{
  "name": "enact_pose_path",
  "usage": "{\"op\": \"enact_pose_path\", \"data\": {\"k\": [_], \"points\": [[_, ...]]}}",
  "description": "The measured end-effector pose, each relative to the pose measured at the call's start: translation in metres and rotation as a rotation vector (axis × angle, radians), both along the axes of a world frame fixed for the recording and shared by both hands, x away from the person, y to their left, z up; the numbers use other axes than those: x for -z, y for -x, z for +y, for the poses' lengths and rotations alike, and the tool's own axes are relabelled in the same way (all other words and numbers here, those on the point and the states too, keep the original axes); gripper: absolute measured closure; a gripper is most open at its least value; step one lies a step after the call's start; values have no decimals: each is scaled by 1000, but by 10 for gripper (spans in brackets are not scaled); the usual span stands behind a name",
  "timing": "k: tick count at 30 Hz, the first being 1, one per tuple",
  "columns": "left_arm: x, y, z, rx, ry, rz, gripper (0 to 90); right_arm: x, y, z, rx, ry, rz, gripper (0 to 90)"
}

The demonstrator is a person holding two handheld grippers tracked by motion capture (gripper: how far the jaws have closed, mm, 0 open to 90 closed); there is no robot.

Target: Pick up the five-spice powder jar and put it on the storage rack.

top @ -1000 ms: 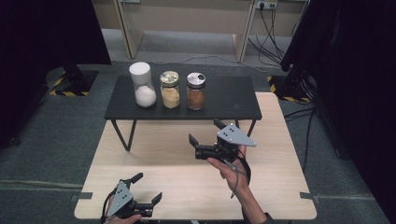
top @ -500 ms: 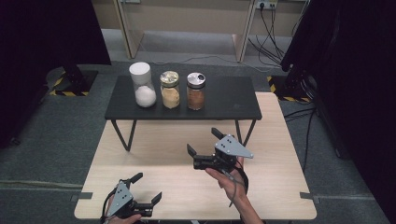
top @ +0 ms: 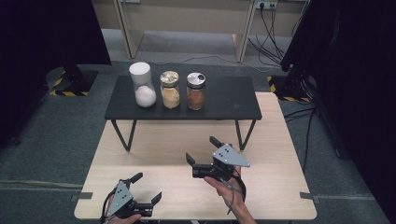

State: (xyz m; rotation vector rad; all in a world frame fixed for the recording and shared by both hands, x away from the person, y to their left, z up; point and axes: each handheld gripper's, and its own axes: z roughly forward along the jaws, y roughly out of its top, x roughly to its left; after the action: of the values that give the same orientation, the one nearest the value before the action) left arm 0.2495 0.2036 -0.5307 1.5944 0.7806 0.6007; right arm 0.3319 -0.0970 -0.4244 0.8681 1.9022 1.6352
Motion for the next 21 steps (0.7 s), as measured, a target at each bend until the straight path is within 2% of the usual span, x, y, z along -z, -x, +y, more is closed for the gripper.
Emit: {"op": "enact_pose_path", "data": {"k": [21], "points": [[-1,1,0,2,1,-5,10,35,14,-4,-25,23,52,15]]}}
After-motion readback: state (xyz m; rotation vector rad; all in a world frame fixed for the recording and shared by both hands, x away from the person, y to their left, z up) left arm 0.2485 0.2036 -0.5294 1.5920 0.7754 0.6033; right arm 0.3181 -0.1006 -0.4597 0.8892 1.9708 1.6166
